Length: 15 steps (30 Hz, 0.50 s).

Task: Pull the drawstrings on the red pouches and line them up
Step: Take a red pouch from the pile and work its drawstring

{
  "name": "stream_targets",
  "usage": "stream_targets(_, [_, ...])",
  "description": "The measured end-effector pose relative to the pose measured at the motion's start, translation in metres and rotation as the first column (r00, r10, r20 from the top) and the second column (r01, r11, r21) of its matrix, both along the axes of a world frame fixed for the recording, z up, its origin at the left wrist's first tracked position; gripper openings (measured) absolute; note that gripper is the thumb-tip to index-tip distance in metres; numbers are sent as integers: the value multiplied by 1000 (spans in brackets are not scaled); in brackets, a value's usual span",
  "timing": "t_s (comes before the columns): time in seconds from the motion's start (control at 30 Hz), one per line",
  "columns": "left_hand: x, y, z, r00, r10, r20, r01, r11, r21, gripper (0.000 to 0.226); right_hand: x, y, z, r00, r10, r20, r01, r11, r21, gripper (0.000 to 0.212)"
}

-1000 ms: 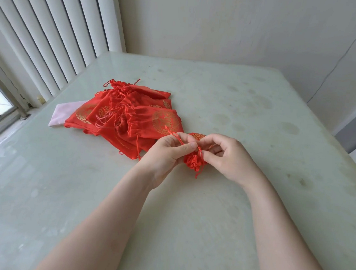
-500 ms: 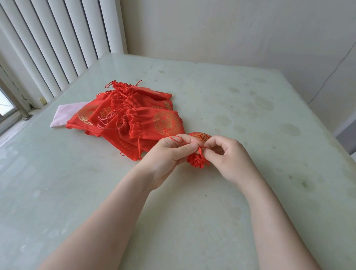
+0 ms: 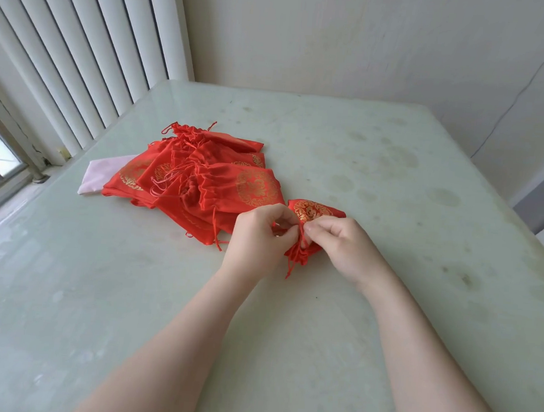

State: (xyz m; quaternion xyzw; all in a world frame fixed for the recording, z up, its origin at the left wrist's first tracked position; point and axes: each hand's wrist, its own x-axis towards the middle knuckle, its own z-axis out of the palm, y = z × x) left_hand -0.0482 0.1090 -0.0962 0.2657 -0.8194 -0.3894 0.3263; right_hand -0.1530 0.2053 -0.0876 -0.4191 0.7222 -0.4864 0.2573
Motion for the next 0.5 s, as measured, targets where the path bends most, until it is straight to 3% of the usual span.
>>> stream_targets(0.1, [-2,0,-3,999,-27,-44,23,996,-84,8,-2,1,-1,992,-39,121,34,998,45,27])
stream_targets(0.2, [-3,0,-5,998,-28,-63,21,994,-110,9,0,2,3,964,-71,256,81,996,-32,9])
stream_targets(0.4, [-3,-3,-6,995,-71,-67,62,991,-121,9,3,3,8,956,-81,283,94,995,-32,19])
stream_targets(0.43, [-2,-5,-5,994,-93,-65,84,988,-132,9,2,4,8,967,-102,233,107,994,-9,20])
stream_targets(0.5, [-2,-7,-5,989,-135,-62,125,981,-149,8,-3,5,6,974,-165,-153,180,980,89,17])
